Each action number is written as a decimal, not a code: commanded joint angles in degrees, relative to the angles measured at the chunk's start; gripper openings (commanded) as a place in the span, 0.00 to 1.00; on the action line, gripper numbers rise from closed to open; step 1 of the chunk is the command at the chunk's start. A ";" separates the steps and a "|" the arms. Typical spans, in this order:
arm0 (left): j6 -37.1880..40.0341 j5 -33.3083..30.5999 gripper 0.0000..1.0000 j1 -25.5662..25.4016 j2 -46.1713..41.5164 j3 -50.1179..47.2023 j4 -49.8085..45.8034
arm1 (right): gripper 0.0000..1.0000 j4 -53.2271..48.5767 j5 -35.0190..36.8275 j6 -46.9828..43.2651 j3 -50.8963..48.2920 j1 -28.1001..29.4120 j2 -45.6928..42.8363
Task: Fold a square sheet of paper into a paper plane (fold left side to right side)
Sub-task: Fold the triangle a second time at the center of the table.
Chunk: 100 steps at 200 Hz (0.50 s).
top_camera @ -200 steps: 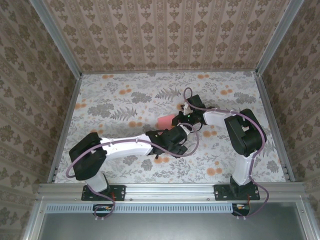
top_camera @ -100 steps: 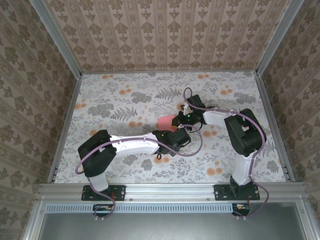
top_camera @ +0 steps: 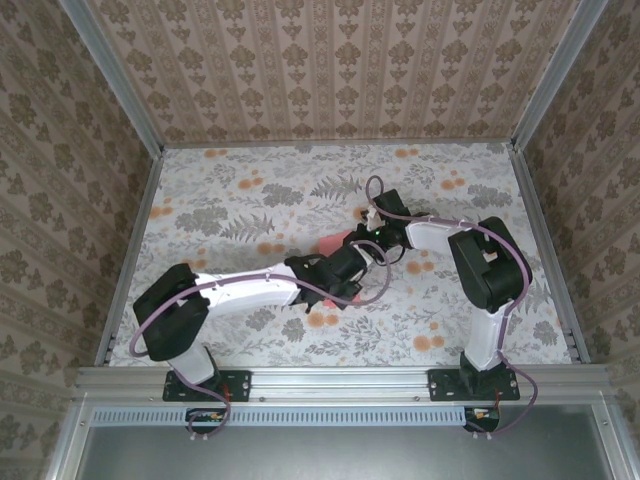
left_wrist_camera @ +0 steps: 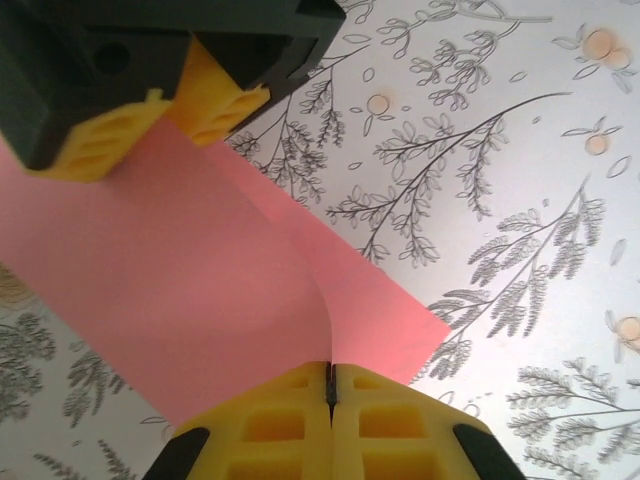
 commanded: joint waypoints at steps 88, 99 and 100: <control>-10.49 25.21 0.00 10.98 -4.99 -9.45 13.40 | 0.38 1.17 13.20 -5.36 -18.14 -0.51 -27.23; -10.75 25.62 0.00 11.62 -5.01 -9.95 13.45 | 0.30 1.73 13.79 -4.85 -20.68 1.18 -28.37; -10.77 25.65 0.00 11.71 -5.01 -9.94 13.45 | 0.30 1.75 13.94 -4.82 -20.95 1.37 -28.37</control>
